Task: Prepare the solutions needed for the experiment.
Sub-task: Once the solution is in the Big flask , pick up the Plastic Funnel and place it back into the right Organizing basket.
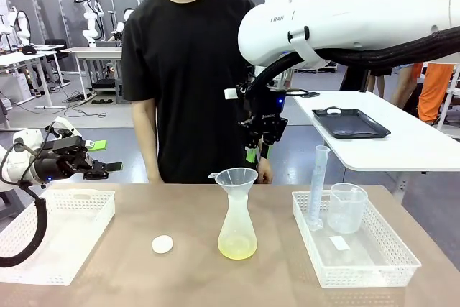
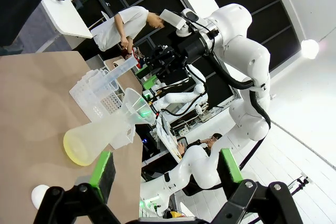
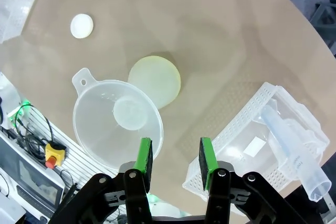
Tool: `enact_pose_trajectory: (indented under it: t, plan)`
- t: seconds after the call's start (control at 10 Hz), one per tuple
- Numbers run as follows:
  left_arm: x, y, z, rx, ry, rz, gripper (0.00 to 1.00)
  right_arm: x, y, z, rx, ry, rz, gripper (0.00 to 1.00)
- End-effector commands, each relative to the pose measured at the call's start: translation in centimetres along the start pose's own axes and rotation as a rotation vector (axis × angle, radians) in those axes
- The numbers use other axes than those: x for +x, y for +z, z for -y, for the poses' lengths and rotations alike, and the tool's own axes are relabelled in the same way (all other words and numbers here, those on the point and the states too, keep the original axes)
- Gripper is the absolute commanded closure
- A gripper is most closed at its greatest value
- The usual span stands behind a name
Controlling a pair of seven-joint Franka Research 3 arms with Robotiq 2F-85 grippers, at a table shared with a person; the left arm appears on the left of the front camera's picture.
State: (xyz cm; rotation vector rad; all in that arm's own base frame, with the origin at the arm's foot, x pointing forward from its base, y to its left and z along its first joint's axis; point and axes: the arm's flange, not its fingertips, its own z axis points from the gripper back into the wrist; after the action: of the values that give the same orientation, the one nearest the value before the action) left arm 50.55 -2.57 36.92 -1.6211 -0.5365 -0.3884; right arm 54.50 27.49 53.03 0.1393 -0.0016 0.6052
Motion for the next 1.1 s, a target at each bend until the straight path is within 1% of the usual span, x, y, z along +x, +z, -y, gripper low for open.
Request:
enact_pose_trajectory:
  t: [0.0,0.6,1.0]
  plan:
    - [-0.2,-0.1,0.1,0.018,-0.006,-0.013,0.0,-0.3,-0.5,0.0,0.007,-0.06,-0.008,0.53]
    - [-0.2,-0.1,0.1,0.018,-0.006,-0.013,0.0,-0.9,-2.7,-1.2,0.059,-0.089,-0.028,0.53]
    - [-0.2,-0.1,0.1,0.018,-0.006,-0.013,0.0,-0.9,-4.2,-1.4,0.088,-0.128,-0.047,0.53]
